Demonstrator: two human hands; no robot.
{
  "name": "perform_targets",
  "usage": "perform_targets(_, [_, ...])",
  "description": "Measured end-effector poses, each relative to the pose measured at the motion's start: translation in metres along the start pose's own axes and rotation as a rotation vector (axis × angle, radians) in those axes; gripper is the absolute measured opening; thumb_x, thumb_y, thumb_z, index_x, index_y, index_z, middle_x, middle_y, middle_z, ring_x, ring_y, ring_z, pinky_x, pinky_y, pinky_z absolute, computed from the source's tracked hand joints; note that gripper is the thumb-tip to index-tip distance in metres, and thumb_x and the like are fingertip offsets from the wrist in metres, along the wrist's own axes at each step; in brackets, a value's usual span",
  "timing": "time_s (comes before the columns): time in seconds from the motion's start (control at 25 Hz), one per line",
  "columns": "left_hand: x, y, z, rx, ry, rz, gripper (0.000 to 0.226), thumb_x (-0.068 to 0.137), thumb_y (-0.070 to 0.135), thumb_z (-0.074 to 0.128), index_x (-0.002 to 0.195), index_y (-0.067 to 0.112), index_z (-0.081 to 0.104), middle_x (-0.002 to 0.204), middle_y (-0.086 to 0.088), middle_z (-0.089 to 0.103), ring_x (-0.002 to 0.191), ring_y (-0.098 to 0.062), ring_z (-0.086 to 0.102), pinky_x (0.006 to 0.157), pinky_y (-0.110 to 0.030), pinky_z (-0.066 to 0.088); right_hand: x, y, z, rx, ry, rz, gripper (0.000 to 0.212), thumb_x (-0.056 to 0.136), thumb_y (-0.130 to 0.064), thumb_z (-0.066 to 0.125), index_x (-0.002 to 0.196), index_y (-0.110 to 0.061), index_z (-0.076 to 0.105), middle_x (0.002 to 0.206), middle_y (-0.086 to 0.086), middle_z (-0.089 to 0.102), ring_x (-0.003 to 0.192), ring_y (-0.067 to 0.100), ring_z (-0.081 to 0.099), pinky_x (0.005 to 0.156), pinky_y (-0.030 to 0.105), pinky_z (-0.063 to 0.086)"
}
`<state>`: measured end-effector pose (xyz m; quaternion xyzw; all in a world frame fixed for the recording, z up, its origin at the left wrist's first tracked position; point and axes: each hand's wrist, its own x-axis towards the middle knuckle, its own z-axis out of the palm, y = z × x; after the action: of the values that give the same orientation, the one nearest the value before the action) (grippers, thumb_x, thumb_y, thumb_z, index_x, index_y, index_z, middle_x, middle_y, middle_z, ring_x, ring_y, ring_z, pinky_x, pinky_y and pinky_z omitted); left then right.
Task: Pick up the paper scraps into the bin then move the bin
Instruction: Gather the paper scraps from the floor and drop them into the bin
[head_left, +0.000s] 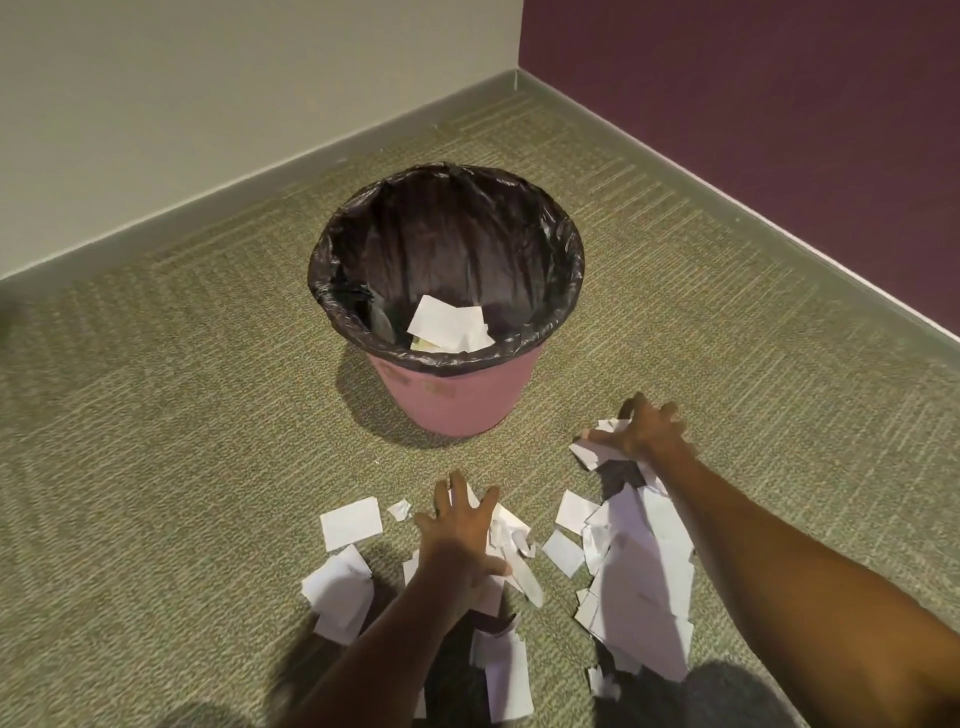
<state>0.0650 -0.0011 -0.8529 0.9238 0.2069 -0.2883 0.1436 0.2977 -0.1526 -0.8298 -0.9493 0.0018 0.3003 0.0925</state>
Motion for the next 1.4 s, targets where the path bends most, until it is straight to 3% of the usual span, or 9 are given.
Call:
perform_targets(0.16, [0.003, 0.005, 0.012, 0.084, 0.179, 0.040, 0.096, 0.032, 0.064, 0.087, 0.114, 0.025, 0.055, 0.124, -0.016, 0.052, 0.111, -0.033, 0.055, 0.068, -0.047, 0.053, -0.001, -0.005, 0.022, -0.116, 0.033, 0.005, 0.090, 0.065, -0.061, 0.080, 0.137, -0.024, 0.043, 0.148, 0.016, 0.028, 0.136, 0.043, 0.031, 0.105, 0.060, 0.036])
perform_targets(0.28, [0.003, 0.011, 0.018, -0.012, 0.255, 0.130, 0.083, 0.016, 0.046, 0.093, 0.087, 0.019, 0.059, 0.093, -0.008, 0.059, 0.078, -0.025, 0.059, 0.048, -0.034, 0.052, -0.012, -0.014, 0.033, -0.166, 0.147, -0.067, 0.062, 0.077, -0.036, 0.079, 0.128, -0.012, 0.053, 0.139, 0.018, 0.038, 0.129, 0.039, 0.040, 0.099, 0.050, 0.043])
perform_targets(0.52, [0.019, -0.008, 0.041, -0.393, 0.360, 0.203, 0.064, 0.046, -0.004, 0.086, 0.100, 0.009, 0.053, 0.092, -0.021, 0.064, 0.078, -0.033, 0.060, 0.063, -0.033, 0.052, -0.015, -0.017, 0.047, -0.148, 0.118, -0.232, 0.021, 0.083, -0.006, 0.060, 0.100, -0.008, 0.071, 0.107, 0.016, 0.065, 0.096, 0.032, 0.065, 0.073, 0.032, 0.052])
perform_targets(0.72, [0.010, -0.009, 0.019, -0.554, 0.241, 0.105, 0.041, 0.074, 0.013, 0.057, 0.113, -0.001, 0.063, 0.110, -0.020, 0.060, 0.101, -0.035, 0.059, 0.077, -0.023, 0.042, -0.032, -0.009, 0.053, 0.095, 0.043, -0.174, 0.017, 0.078, 0.006, 0.061, 0.080, -0.007, 0.073, 0.086, 0.012, 0.073, 0.078, 0.024, 0.068, 0.063, 0.029, 0.051])
perform_targets(0.84, [0.014, -0.012, 0.011, -0.590, 0.133, 0.065, 0.046, 0.068, 0.030, 0.068, 0.105, 0.002, 0.068, 0.105, -0.016, 0.063, 0.101, -0.033, 0.060, 0.076, -0.022, 0.036, -0.040, -0.006, 0.032, 0.312, -0.042, -0.084, 0.015, 0.073, 0.006, 0.076, 0.075, -0.007, 0.068, 0.084, 0.011, 0.070, 0.074, 0.019, 0.062, 0.058, 0.023, 0.045])
perform_targets(0.96, [0.010, -0.003, -0.026, -0.636, 0.123, 0.039, 0.042, 0.069, 0.019, 0.081, 0.106, 0.003, 0.068, 0.110, -0.008, 0.064, 0.107, -0.022, 0.061, 0.079, -0.022, 0.041, -0.056, -0.014, -0.011, 0.435, -0.072, -0.042, 0.024, 0.070, 0.002, 0.084, 0.069, -0.006, 0.061, 0.079, 0.014, 0.065, 0.069, 0.021, 0.060, 0.060, 0.028, 0.048])
perform_targets(1.08, [0.006, 0.006, -0.061, -0.666, 0.150, 0.048, 0.037, 0.067, 0.015, 0.083, 0.098, 0.000, 0.071, 0.098, -0.014, 0.070, 0.093, -0.027, 0.067, 0.074, -0.027, 0.047, -0.085, -0.029, -0.065, 0.448, -0.078, -0.101, 0.018, 0.076, 0.004, 0.079, 0.072, 0.000, 0.062, 0.072, 0.013, 0.062, 0.057, 0.017, 0.056, 0.049, 0.022, 0.042])
perform_targets(1.24, [-0.022, 0.010, -0.105, -0.689, 0.160, 0.156, 0.017, 0.068, 0.012, 0.083, 0.077, 0.002, 0.072, 0.059, 0.005, 0.055, 0.052, -0.006, 0.050, 0.053, -0.020, 0.038, -0.135, -0.039, -0.135, 0.455, -0.119, -0.182, 0.010, 0.080, 0.004, 0.075, 0.087, 0.006, 0.069, 0.077, 0.015, 0.068, 0.067, 0.019, 0.062, 0.046, 0.021, 0.046])
perform_targets(1.4, [-0.071, 0.009, -0.157, -0.799, 0.116, 0.207, 0.016, 0.069, 0.012, 0.083, 0.081, 0.005, 0.074, 0.070, 0.003, 0.066, 0.055, -0.003, 0.054, 0.048, -0.016, 0.040, -0.180, -0.049, -0.188, 0.580, -0.178, -0.280, 0.011, 0.083, 0.003, 0.073, 0.094, 0.006, 0.070, 0.078, 0.015, 0.068, 0.065, 0.020, 0.061, 0.046, 0.019, 0.048])
